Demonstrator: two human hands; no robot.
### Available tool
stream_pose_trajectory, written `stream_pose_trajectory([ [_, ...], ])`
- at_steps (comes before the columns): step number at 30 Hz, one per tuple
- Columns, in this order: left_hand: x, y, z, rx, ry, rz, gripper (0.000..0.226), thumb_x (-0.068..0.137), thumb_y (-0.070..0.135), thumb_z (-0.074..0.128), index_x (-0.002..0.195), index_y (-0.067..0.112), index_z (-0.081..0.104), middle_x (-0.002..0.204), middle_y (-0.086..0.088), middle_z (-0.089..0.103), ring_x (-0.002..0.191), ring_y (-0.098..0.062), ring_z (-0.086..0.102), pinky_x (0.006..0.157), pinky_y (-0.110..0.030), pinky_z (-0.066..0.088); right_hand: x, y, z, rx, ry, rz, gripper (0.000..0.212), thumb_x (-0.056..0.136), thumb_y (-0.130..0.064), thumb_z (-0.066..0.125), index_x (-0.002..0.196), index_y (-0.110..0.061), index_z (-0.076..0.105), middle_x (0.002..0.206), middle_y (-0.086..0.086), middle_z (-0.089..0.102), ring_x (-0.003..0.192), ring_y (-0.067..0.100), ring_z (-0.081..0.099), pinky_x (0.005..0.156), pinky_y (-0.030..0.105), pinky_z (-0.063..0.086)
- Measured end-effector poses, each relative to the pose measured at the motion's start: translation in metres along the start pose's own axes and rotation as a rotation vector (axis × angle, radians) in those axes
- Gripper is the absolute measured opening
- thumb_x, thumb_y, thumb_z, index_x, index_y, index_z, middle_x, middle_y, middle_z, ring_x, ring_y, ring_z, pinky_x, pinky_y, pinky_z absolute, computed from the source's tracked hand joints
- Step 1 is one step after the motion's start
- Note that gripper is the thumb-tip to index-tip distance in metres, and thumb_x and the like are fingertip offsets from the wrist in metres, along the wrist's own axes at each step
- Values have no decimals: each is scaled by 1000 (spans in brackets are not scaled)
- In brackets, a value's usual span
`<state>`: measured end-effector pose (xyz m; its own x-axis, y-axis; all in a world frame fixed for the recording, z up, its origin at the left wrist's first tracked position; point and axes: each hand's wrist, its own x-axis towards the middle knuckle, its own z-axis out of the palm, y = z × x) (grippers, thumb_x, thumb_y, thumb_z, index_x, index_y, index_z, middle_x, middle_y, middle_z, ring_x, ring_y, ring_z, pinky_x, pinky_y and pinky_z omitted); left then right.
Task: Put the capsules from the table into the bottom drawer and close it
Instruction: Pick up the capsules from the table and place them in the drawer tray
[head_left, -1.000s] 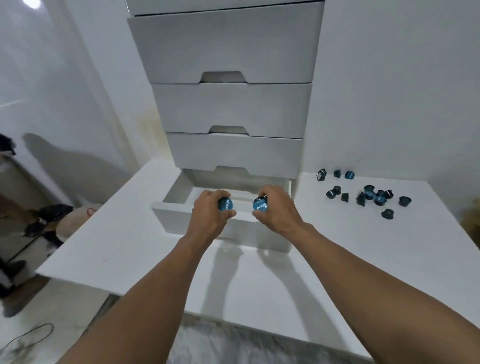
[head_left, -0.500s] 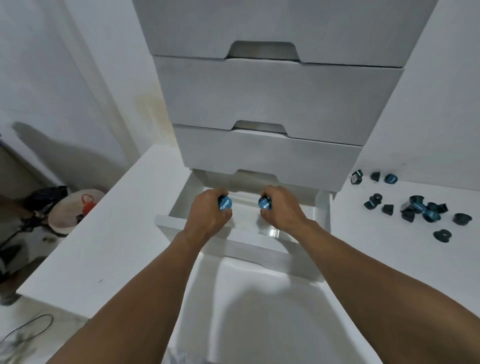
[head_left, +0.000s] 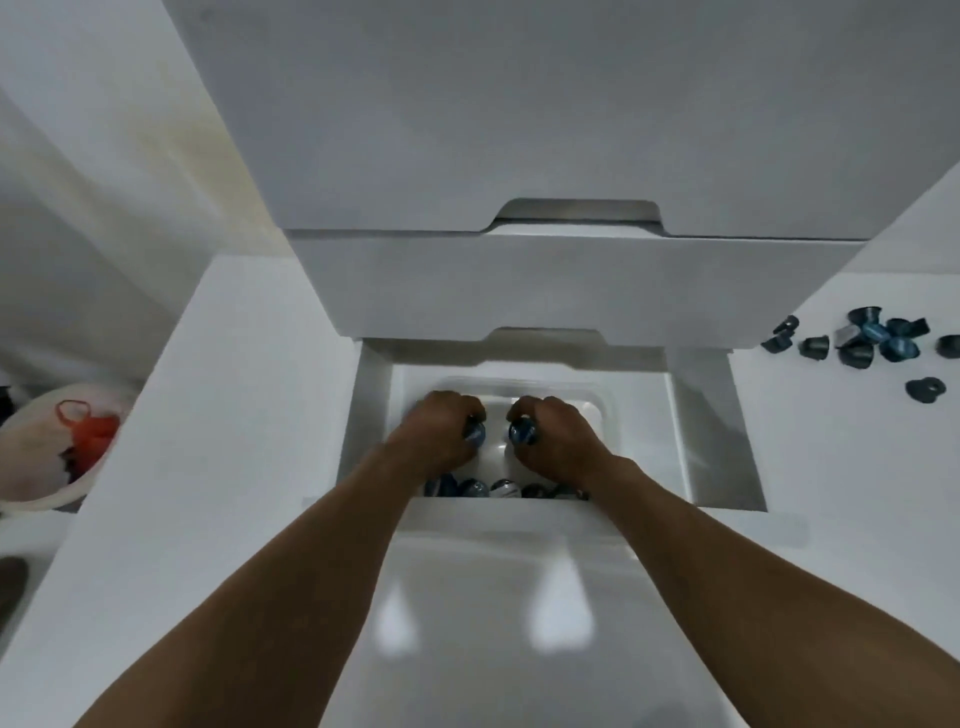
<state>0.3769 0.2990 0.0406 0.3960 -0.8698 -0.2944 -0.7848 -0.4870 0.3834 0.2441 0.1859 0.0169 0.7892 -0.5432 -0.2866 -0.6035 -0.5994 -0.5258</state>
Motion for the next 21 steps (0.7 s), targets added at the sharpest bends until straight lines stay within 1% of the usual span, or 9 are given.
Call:
stream_pose_trajectory([
  [4,16,-18,4,117,-115,68,30,84,28,63,113,22,62,111,-5,65,99,-23,60,76,-29,44,9,-7,14,-4,-83,72,42,82,-20,68,122,-19,57,121,7,62,110,26,57,87,27,43],
  [6,17,-26,6,204,-139,115,27,82,29,63,108,23,62,107,-6,65,100,-25,59,76,-32,47,12,-11,19,-21,-117,94,39,82,-19,67,120,-18,59,120,7,63,109,25,58,87,26,44],
  [8,18,-33,7,266,-136,139,25,82,30,59,106,22,62,106,-8,65,101,-27,58,79,-35,49,15,-14,20,-32,-133,96,40,80,-16,68,119,-18,60,119,7,64,109,24,58,84,24,43],
  [10,19,-37,7,282,-126,151,23,85,30,55,106,21,61,106,-9,65,102,-28,57,80,-37,50,18,-17,21,-45,-128,84,41,78,-16,69,119,-18,61,119,7,64,109,25,58,85,23,43],
  [12,20,-40,9,298,-124,167,22,87,28,54,106,19,60,106,-9,65,103,-28,56,78,-36,47,21,-21,23,-65,-136,87,43,77,-17,72,118,-18,61,120,7,63,109,25,58,88,26,45],
  [14,22,-41,9,290,-139,165,23,86,27,58,107,17,59,107,-9,65,101,-28,57,78,-35,47,23,-24,26,-70,-156,95,43,76,-16,73,117,-19,61,119,7,63,109,26,58,88,29,47],
  [17,22,-44,8,266,-170,136,29,84,27,65,110,18,59,109,-9,63,97,-27,60,79,-36,50,24,-25,30,-69,-164,85,42,76,-14,72,116,-20,62,119,7,64,108,26,58,86,28,46],
  [21,22,-48,8,254,-177,110,31,79,27,68,109,20,60,110,-9,62,98,-29,61,73,-32,43,23,-24,29,-37,-162,87,44,78,-17,71,120,-20,61,121,7,63,109,26,58,87,27,46],
])
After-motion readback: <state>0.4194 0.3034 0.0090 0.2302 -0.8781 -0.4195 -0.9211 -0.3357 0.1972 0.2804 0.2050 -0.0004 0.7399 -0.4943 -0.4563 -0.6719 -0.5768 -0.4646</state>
